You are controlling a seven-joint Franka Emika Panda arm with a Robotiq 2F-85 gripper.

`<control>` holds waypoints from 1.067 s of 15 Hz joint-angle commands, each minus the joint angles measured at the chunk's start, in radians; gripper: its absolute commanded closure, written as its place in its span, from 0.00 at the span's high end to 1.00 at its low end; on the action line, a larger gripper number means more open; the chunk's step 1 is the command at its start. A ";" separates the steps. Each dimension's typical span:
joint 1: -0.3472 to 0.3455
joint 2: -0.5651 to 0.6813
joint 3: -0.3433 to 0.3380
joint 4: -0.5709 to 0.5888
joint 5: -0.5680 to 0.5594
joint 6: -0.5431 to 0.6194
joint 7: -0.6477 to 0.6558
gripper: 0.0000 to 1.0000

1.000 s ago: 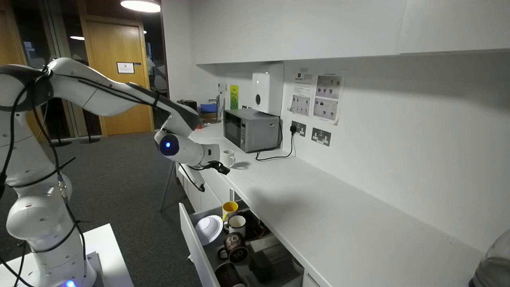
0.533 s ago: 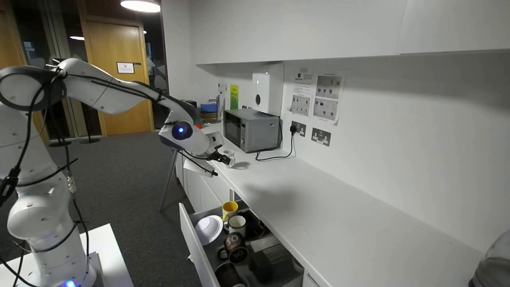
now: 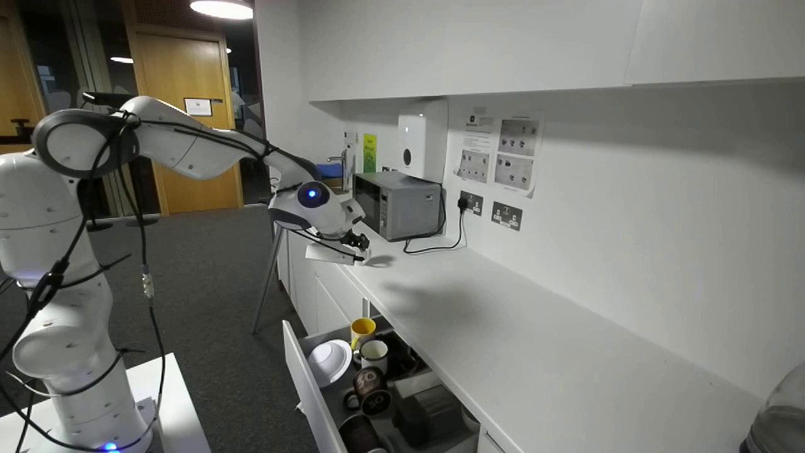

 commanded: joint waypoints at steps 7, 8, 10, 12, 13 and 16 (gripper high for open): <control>0.075 0.167 -0.052 0.235 -0.179 -0.115 0.113 1.00; 0.078 0.184 -0.050 0.257 -0.195 -0.127 0.128 1.00; 0.083 0.223 -0.046 0.307 -0.223 -0.143 0.160 1.00; 0.086 0.258 -0.041 0.355 -0.245 -0.166 0.181 1.00; 0.086 0.278 -0.039 0.380 -0.256 -0.174 0.192 1.00; 0.083 0.335 -0.035 0.455 -0.292 -0.207 0.223 1.00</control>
